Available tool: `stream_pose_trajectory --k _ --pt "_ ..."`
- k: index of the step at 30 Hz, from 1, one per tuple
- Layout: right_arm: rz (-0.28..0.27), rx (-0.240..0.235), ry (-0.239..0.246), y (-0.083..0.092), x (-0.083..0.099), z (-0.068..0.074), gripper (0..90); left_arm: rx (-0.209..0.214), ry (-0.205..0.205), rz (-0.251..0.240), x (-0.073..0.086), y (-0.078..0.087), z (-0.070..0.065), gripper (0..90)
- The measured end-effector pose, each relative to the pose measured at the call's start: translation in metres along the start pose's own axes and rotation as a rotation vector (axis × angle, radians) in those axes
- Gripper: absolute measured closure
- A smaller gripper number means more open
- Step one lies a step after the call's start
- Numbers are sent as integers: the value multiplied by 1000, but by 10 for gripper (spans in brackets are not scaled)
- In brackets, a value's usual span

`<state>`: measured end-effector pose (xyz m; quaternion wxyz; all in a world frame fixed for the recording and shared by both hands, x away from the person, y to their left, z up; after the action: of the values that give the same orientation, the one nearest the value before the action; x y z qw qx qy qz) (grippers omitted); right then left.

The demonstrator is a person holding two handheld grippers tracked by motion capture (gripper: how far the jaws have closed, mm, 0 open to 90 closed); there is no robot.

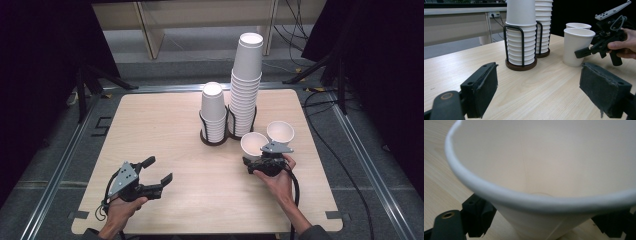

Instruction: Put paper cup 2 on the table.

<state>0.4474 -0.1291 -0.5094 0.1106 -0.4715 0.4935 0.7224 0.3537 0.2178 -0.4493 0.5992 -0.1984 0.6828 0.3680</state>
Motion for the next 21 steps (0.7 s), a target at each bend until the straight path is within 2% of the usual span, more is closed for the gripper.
stream_pose_trajectory --k 2,3,7,8,9,11,12,14,18,19,20,21 --pt "3 12 6 2 0 -2 158 5 -7 -2 0 -1 -1 146" --pt "-9 16 -5 3 0 -2 157 20 -9 -28 -1 -3 -1 146" --pt "5 -1 4 6 3 -2 156 23 -13 -23 -1 -3 -2 146" --pt "20 -6 -37 7 5 1 157 23 -13 -22 0 -3 -2 146" --pt "22 1 -11 10 5 -2 157 11 -6 1 1 -1 -2 146" --pt "32 -3 -14 15 6 2 157 12 -15 9 1 -1 -2 146" --pt "34 3 5 17 6 2 155 12 -16 11 1 -1 -2 146" --pt "41 -21 -12 22 8 7 157 12 -14 13 2 -1 -2 146" --pt "68 -23 -18 29 16 11 158 13 -12 16 2 -1 -2 146" --pt "66 -30 -54 30 17 14 158 14 -11 18 2 -2 -2 146" --pt "62 -10 -24 33 17 12 158 18 -9 8 3 -3 -3 146" --pt "61 -11 -25 37 17 13 159 15 -16 27 4 -2 -3 146"
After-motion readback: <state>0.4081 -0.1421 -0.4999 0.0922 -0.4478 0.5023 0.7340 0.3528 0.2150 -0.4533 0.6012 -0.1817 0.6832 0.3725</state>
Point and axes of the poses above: each handheld gripper's, and its own axes: y roughly backward along the jaws, x roughly out of its underside, z roughly to its left, the point moved 6 cm from there along -y, roughly forward along the jaws, and after that the axes turned 6 degrees about z, right-handed, at the moved point
